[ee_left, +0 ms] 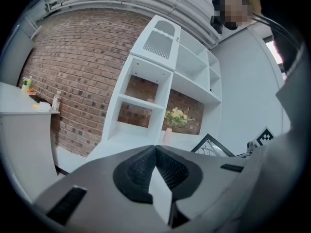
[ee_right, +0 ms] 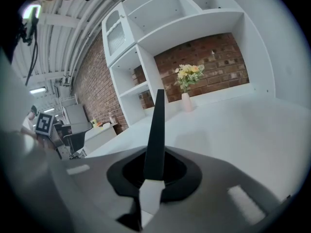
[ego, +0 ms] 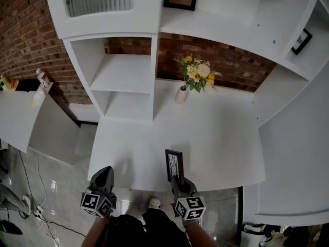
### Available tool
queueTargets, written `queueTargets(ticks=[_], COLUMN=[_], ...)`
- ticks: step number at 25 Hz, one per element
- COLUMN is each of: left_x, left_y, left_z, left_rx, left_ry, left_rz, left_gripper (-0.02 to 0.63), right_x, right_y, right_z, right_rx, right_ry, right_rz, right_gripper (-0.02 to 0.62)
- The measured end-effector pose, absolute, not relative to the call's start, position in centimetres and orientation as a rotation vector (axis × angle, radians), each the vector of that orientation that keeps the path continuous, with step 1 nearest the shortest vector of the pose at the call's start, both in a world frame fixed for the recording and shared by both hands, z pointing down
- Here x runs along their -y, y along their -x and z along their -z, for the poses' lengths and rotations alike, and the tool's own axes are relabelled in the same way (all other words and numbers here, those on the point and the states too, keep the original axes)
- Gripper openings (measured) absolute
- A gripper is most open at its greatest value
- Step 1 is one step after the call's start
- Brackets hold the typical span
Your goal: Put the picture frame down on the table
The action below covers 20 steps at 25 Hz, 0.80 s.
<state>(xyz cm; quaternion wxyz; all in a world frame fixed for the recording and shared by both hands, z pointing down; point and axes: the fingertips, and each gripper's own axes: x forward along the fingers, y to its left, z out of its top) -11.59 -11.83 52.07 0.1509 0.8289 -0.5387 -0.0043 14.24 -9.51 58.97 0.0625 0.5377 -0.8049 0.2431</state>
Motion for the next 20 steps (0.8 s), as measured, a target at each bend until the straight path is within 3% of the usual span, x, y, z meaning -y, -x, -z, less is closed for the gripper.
queueTargets(ticks=[20], left_x=[14.5], left_y=[9.6], left_z=[-53.7], left_rx=[1.506], left_ry=[-2.371], left_rz=[-0.032], left_gripper=[-0.009], right_x=[11.9], right_y=[-13.6], right_z=[-61.5], right_rx=[2.412], right_ry=[-1.562], right_rz=[-1.215], right_gripper=[0.043])
